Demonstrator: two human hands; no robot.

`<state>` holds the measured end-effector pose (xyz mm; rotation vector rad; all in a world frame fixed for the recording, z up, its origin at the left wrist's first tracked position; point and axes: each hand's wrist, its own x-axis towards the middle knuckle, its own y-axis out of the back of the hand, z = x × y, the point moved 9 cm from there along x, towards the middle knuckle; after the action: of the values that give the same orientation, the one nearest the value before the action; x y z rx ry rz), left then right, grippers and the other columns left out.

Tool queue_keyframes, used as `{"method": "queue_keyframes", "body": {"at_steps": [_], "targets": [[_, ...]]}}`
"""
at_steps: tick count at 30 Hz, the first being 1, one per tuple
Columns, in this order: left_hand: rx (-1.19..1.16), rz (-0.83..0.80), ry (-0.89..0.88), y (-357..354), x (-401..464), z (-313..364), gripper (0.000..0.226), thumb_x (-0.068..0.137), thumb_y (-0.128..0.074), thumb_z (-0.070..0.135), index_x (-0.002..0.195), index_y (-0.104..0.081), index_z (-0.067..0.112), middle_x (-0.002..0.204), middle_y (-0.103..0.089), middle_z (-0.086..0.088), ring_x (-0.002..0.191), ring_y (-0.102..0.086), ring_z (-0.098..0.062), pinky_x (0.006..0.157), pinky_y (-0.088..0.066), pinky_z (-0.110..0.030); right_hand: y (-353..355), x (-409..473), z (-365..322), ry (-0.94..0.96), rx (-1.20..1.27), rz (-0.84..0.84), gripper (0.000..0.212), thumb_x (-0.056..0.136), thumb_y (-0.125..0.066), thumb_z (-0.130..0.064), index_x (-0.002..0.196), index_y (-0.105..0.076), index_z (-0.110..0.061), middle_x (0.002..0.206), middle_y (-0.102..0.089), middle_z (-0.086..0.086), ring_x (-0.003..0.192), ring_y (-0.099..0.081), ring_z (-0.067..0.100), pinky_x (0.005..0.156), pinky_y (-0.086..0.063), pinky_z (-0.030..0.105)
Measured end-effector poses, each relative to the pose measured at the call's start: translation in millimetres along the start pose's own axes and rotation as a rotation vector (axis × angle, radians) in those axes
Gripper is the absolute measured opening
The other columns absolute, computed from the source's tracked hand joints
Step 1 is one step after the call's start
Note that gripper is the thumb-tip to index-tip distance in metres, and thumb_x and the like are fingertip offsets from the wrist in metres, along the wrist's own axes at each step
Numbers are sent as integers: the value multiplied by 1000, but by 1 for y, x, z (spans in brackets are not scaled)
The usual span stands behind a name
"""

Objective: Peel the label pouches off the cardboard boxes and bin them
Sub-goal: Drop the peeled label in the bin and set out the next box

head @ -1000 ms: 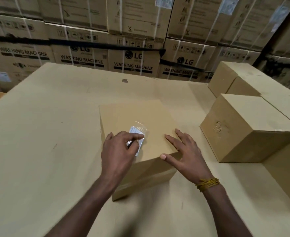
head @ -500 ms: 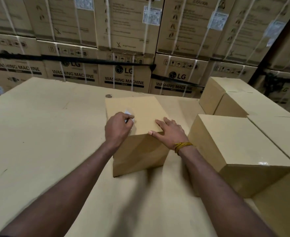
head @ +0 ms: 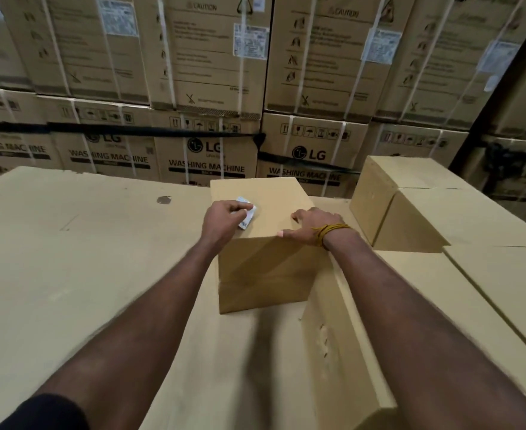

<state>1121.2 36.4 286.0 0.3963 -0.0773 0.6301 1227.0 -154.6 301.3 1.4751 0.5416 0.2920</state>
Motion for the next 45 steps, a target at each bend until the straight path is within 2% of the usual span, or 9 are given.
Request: {"method": "queue_keyframes", "body": {"at_steps": [7, 13, 22, 25, 29, 35, 38, 42, 45], "targets": [[-57, -104, -66, -105, 34, 31, 26, 91, -60, 17, 108, -78, 24, 115, -74, 5, 99, -67, -9, 86, -58, -46, 4, 8, 101, -176, 37, 10, 79, 85, -40, -81, 143, -45, -27, 142, -51, 9, 126, -49, 30, 105, -40, 49], [-151, -253, -57, -181, 21, 60, 26, 94, -59, 11, 111, -77, 17, 119, -71, 2, 98, -64, -8, 81, -61, -33, -13, -16, 175, -322, 95, 84, 79, 90, -23, -79, 144, -43, -24, 143, -49, 13, 130, -47, 34, 108, -36, 53], [-93, -419, -22, -232, -17, 89, 29, 86, -59, 3, 103, -80, 13, 103, -75, 0, 80, -60, -6, 71, -48, -21, -27, -70, 233, -400, 182, 115, 67, 94, -18, -72, 147, -37, -36, 155, -36, 4, 140, -36, 32, 109, -31, 55], [-2, -420, -23, -228, -32, 103, 32, 84, -56, 1, 99, -80, 16, 81, -72, 7, 65, -57, -5, 56, -44, -16, -28, -85, 231, -363, 218, 123, 65, 96, -21, -70, 147, -39, -35, 154, -38, 5, 140, -37, 30, 111, -29, 53], [19, -345, -76, -214, -72, 130, 33, 84, -54, 5, 95, -80, 22, 88, -74, 8, 64, -64, -10, 53, -52, -24, -13, -123, 209, -265, 490, 277, 54, 99, -40, -58, 140, -54, -26, 143, -54, 7, 131, -49, 26, 110, -36, 43], [-235, -186, -194, -156, -178, 158, 27, 87, -60, 4, 100, -76, 21, 102, -73, 12, 96, -66, 2, 83, -55, -21, -4, -233, 158, -172, 923, 553, 26, 95, -61, -38, 109, -75, -20, 106, -72, -5, 98, -63, 11, 81, -43, 20], [-379, -186, -133, -125, -245, 147, 26, 88, -60, 2, 100, -73, 21, 105, -72, 10, 101, -66, -5, 78, -54, -20, -25, -297, 130, -169, 1133, 593, 12, 92, -67, -32, 97, -76, -26, 93, -72, -15, 88, -64, -3, 73, -45, 9], [-492, -228, 23, -93, -348, 106, 26, 84, -63, 1, 100, -70, 19, 106, -73, 0, 101, -68, -20, 79, -56, -28, -78, -383, 82, -157, 1401, 610, 10, 88, -72, -10, 93, -73, -19, 90, -75, -7, 80, -68, 1, 73, -51, 13], [-528, -257, 149, -76, -431, 67, 25, 86, -62, 0, 102, -68, 19, 107, -72, -8, 96, -69, -27, 75, -58, -32, -132, -445, 42, -188, 1457, 568, 14, 87, -72, -8, 96, -70, -18, 89, -75, -1, 81, -71, 10, 70, -54, 21]]}}
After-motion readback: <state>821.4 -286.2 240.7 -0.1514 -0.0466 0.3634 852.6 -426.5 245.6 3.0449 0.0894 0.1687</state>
